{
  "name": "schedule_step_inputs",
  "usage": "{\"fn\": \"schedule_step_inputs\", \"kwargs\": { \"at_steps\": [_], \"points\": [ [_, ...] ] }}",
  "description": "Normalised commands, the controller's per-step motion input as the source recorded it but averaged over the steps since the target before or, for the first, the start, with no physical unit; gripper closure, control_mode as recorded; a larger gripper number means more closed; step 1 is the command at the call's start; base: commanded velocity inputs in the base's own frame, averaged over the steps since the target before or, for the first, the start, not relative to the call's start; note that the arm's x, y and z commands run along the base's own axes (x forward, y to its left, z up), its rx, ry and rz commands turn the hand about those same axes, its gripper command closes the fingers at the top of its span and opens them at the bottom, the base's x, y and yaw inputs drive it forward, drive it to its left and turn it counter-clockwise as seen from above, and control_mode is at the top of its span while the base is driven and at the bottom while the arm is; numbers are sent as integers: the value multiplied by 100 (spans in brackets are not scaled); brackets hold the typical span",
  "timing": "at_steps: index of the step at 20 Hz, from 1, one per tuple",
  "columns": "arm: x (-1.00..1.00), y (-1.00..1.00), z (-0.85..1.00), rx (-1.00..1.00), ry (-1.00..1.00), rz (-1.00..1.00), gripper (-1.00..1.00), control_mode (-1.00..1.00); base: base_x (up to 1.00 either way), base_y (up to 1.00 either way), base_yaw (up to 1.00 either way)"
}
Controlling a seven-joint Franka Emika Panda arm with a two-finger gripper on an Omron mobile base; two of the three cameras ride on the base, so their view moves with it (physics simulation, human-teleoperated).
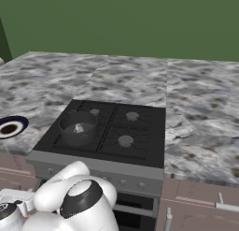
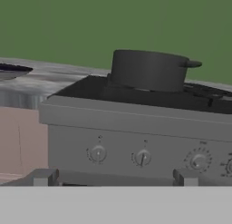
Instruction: Retrieve the frozen meat and place it in the pot on a burner. Then turn the burner on.
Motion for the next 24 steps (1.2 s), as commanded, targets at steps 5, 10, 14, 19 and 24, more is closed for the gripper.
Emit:
{"fn": "schedule_step_inputs", "kwargs": {
  "at_steps": [5,10,14,19,24],
  "points": [
    [0,-1,-15,-2,0,2,-100,-100,0,0,0],
    [0,0,-6,-2,0,0,-100,-100,0,0,0],
    [7,0,-5,0,0,-1,-100,-100,0,0,0],
    [16,0,-13,-1,-3,0,-100,-100,0,0,0],
    [11,1,0,0,0,0,-100,-100,0,0,0]
  ]
}}
